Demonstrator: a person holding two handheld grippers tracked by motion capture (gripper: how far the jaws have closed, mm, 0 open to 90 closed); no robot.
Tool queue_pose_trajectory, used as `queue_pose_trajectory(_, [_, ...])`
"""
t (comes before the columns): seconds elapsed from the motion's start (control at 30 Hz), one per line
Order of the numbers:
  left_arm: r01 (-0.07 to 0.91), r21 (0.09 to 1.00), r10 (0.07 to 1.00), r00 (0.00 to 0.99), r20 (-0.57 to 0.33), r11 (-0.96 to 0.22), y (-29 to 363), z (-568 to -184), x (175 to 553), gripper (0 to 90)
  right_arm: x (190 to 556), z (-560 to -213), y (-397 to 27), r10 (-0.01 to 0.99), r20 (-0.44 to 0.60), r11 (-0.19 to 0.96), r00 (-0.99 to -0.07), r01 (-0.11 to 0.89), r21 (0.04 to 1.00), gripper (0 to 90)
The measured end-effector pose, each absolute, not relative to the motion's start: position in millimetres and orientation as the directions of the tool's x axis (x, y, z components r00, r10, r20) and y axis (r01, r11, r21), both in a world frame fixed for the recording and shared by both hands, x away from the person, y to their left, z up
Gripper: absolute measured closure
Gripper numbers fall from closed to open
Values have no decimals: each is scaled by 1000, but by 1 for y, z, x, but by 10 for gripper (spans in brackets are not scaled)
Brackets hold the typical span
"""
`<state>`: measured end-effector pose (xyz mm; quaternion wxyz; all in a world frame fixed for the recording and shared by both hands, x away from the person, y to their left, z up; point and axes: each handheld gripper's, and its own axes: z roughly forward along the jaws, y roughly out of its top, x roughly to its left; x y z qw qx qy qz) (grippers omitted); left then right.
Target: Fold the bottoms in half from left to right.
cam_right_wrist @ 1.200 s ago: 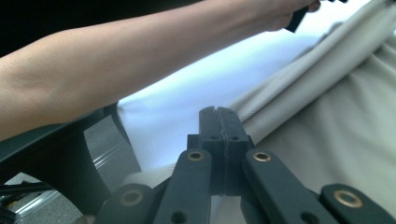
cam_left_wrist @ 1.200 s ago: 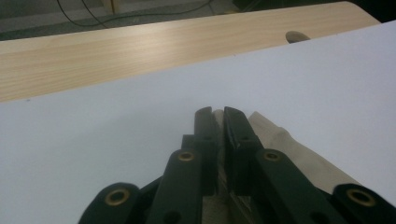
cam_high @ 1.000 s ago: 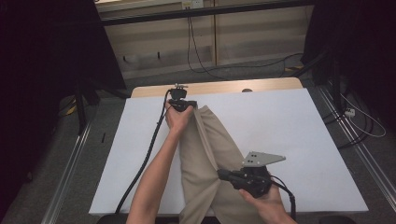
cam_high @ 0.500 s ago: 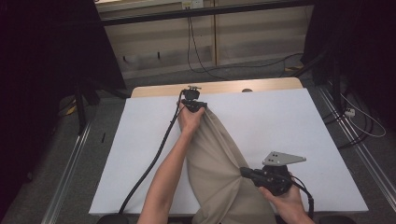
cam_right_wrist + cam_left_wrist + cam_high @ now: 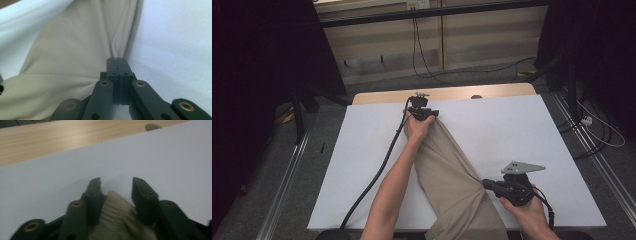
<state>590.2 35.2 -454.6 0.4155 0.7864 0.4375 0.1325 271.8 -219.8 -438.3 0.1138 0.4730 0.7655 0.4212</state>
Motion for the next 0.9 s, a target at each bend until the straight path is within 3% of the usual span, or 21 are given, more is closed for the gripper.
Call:
queue_pose_trajectory(0.03, [576, 769, 798, 583, -151, -276, 36, -453, 590, 466, 272, -439, -220, 825, 219, 202, -521, 634, 747, 900])
queue_pose_trajectory(0.17, [563, 786, 800, 580, -155, -256, 38, -445, 586, 379, 275, -441, -221, 834, 194, 219, -516, 633, 743, 900])
queue_pose_trajectory(0.2, [555, 789, 803, 579, -142, -262, 40, -440, 583, 294, 276, -442, -223, 844, 196, 209, -499, 643, 737, 900])
queue_pose_trajectory(0.37, [528, 811, 794, 592, -139, -251, 48, -429, 572, 210, 277, -443, -227, 852, 198, 203, -485, 654, 729, 899])
queue_pose_trajectory(0.57, [502, 824, 773, 621, -130, -265, 63, -424, 554, 184, 275, -444, -228, 865, 163, 226, -475, 658, 718, 809])
queue_pose_trajectory(0.6, [492, 829, 765, 631, -128, -267, 70, -424, 544, 176, 273, -438, -229, 864, 169, 206, -474, 640, 740, 735])
queue_pose_trajectory(0.63, [492, 829, 765, 631, -128, -267, 70, -424, 544, 176, 273, -438, -229, 864, 169, 206, -474, 640, 740, 735])
queue_pose_trajectory(0.67, [490, 831, 762, 634, -133, -263, 74, -425, 540, 176, 269, -433, -228, 857, 160, 206, -491, 610, 765, 676])
queue_pose_trajectory(0.9, [462, 844, 746, 655, -115, -275, 103, -426, 489, 176, 243, -429, -211, 782, 155, 283, -604, 565, 775, 701])
